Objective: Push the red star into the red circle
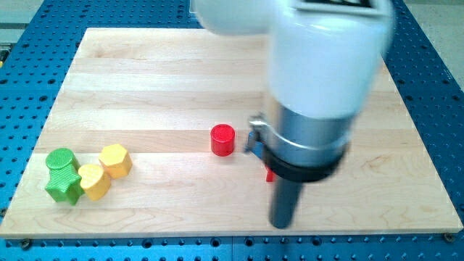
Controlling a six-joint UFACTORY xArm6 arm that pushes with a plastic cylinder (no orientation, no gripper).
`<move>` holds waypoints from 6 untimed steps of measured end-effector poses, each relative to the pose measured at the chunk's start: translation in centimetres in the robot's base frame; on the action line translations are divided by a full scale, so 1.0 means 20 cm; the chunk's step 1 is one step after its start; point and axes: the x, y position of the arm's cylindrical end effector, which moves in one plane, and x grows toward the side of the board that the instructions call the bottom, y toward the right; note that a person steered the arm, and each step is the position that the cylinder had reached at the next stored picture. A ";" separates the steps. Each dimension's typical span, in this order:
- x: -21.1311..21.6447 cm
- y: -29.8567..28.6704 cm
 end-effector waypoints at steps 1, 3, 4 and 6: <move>-0.03 0.16; -0.53 -0.03; -0.58 -0.11; -0.58 -0.32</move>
